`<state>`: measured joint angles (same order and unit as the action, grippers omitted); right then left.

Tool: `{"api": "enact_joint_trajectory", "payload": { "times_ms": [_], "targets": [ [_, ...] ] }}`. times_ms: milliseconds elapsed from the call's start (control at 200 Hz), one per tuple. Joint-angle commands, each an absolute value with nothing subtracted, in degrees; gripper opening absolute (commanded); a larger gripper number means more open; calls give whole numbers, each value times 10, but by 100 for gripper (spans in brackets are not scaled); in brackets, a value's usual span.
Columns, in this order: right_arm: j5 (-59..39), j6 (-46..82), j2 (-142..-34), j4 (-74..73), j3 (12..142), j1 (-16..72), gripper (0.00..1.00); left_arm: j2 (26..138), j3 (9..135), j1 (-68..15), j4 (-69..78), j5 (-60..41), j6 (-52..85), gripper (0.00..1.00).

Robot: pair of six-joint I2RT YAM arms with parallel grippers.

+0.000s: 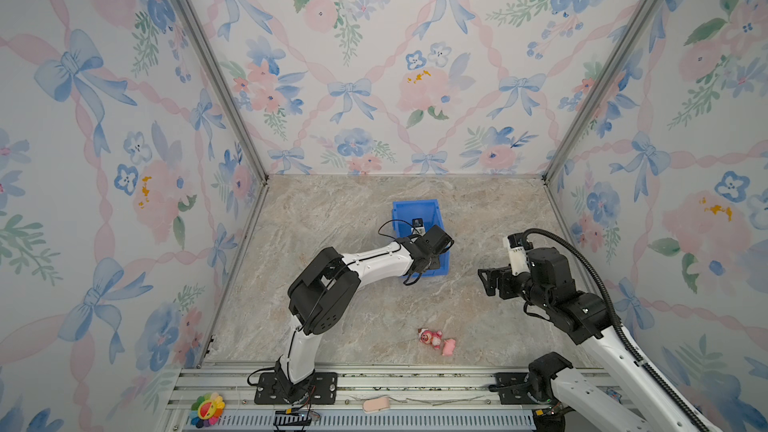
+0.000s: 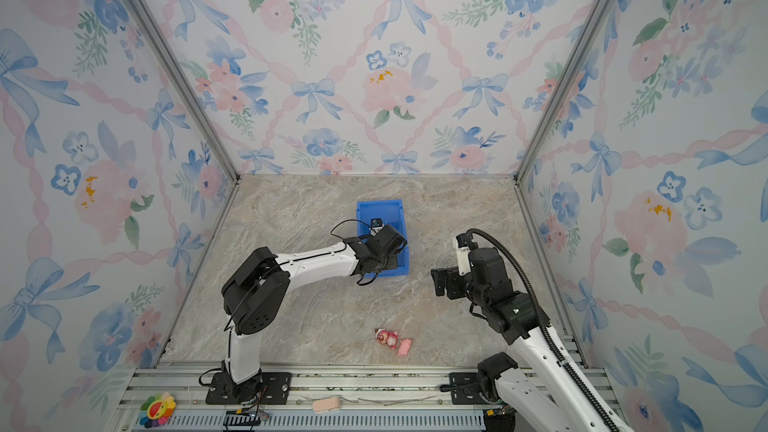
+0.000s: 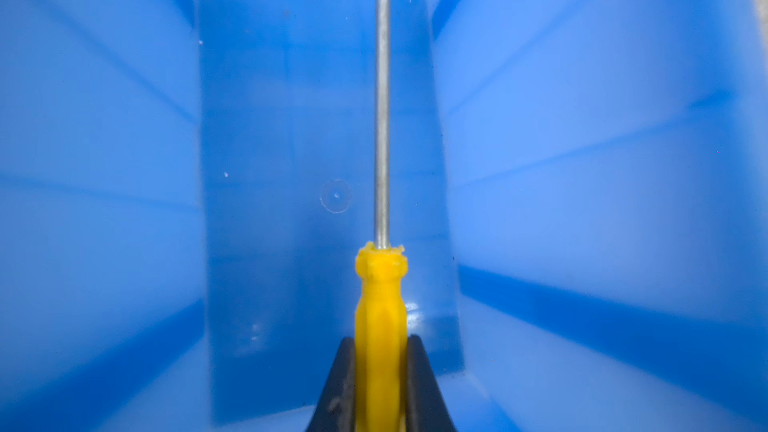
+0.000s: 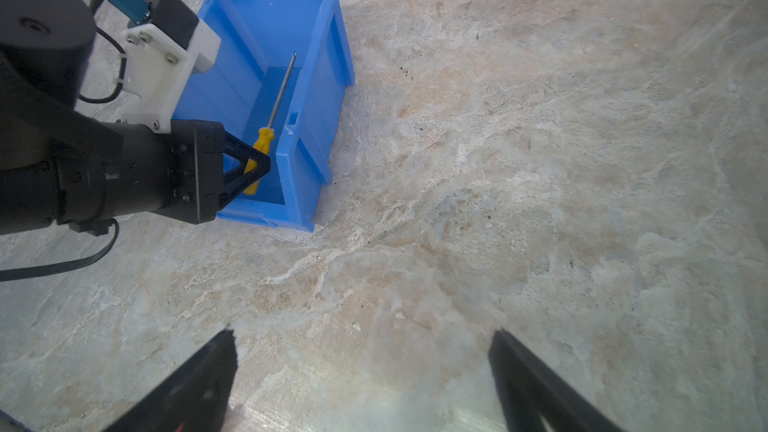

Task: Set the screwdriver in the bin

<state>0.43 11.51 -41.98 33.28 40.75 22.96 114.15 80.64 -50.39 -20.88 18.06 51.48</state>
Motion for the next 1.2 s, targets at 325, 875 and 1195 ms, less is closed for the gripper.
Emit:
{"api": "enact_joint_trajectory", "payload": {
  "times_ms": [325, 875, 1195],
  "targets": [
    [3, 106, -408, 349, 405, 220, 97, 1140, 822, -503, -211, 208, 494, 34],
    [70, 119, -334, 344, 394, 192, 97, 1000, 775, -552, -212, 203, 402, 85],
    [32, 134, -354, 307, 376, 102, 97, 859, 638, -567, -212, 267, 355, 98]
  ]
}}
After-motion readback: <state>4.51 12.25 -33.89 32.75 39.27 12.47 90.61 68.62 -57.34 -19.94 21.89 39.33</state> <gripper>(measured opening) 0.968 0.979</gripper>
